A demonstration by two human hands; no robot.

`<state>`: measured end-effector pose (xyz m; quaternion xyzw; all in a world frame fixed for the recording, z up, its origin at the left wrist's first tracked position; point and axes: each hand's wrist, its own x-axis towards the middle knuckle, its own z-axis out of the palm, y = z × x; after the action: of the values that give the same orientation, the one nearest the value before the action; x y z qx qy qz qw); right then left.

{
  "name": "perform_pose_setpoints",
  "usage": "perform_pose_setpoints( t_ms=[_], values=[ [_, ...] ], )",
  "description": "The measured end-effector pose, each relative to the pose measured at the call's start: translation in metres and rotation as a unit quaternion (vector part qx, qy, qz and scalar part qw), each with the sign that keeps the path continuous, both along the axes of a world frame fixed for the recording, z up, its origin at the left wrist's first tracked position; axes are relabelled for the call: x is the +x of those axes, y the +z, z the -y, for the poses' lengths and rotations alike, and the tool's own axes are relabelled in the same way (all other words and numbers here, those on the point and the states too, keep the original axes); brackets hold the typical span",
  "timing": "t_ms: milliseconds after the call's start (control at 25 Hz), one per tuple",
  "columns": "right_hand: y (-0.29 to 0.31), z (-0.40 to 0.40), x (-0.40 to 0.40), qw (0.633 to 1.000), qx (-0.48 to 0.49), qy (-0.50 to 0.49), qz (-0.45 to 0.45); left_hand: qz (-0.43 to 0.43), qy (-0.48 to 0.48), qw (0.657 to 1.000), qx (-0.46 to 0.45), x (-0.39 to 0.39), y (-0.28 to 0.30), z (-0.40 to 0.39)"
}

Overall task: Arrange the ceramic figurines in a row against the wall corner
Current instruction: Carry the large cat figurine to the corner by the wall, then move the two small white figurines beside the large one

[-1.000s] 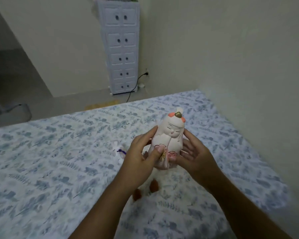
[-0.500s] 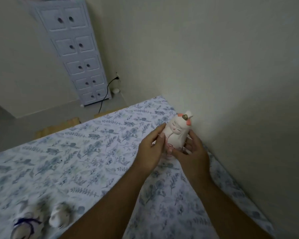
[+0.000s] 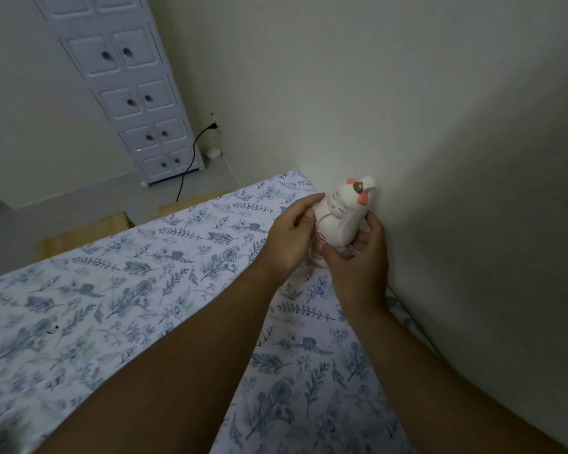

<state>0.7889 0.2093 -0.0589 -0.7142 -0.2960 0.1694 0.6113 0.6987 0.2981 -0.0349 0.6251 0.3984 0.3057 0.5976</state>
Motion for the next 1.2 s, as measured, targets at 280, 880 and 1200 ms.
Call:
perform_pose_setpoints(
  t_ms=[280, 880, 1200],
  values=[
    [-0.019, -0.001, -0.009, 1.000, 0.002, -0.021, -0.019, -0.016, 0.000, 0.999, 0.045, 0.001, -0.018, 0.001],
    [0.023, 0.037, -0.032, 0.979, -0.144, -0.040, 0.138, -0.128, -0.001, 0.986, 0.110, -0.070, 0.025, 0.046],
    [0.039, 0.086, -0.247, 0.893, -0.160, 0.305, 0.290, -0.315, 0.153, 0.920, 0.174, -0.308, 0.037, 0.163]
  ],
)
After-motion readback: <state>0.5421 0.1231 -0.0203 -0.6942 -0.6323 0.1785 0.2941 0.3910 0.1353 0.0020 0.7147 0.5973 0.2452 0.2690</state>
